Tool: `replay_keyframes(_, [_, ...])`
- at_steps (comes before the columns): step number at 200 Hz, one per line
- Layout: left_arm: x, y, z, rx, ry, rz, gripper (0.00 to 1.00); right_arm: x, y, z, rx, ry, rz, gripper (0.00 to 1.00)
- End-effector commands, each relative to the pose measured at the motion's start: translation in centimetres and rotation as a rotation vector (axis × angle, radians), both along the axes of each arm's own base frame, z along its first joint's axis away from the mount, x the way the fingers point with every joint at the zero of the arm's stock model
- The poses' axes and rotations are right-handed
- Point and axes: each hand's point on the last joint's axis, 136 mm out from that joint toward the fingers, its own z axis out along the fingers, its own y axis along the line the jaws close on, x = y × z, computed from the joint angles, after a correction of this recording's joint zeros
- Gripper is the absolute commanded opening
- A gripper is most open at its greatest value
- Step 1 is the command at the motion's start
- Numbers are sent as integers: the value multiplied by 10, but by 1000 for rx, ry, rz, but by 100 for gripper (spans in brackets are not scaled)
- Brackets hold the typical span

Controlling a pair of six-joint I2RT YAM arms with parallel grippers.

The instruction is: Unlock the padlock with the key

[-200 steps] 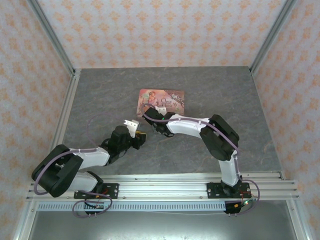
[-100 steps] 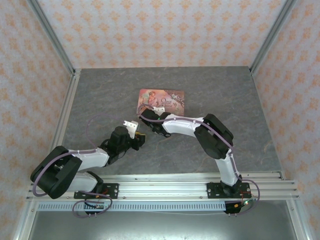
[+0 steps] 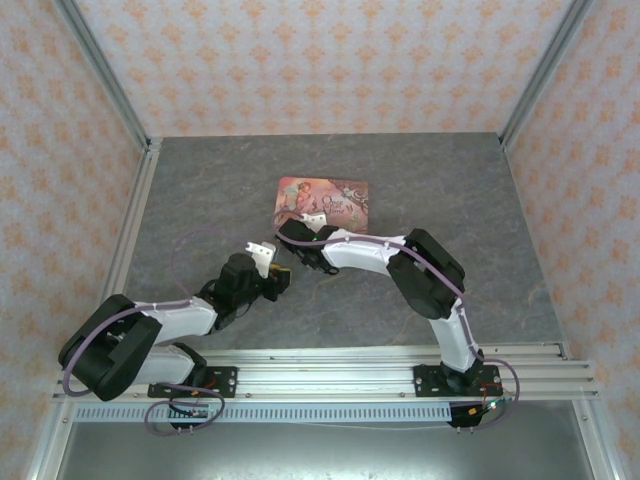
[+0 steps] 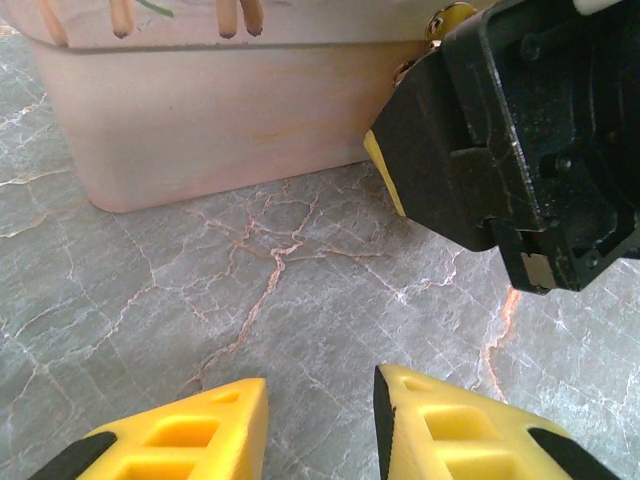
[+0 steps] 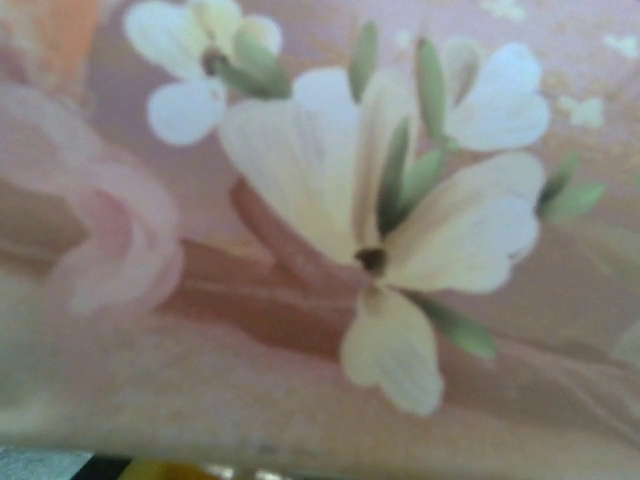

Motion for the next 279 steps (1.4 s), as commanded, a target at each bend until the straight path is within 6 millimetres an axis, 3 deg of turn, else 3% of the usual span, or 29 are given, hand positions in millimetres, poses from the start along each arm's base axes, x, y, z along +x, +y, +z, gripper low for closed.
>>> replay_keyframes(1, [-2, 3, 0, 5, 3, 5, 35, -2, 4, 21, 26, -22, 44, 15])
replay_keyframes(96, [-13, 9, 6, -37, 40, 32, 39, -20, 25, 40, 226, 86, 189, 0])
replay_keyframes(181, [-13, -13, 34, -216, 81, -34, 40, -23, 28, 49, 495, 158, 227, 0])
replay_keyframes(254, [-10, -36, 37, -396, 80, -156, 41, -27, 33, 66, 729, 247, 232, 0])
replay_keyframes(279, [0, -33, 33, -446, 91, -150, 41, -26, 32, 68, 751, 263, 233, 0])
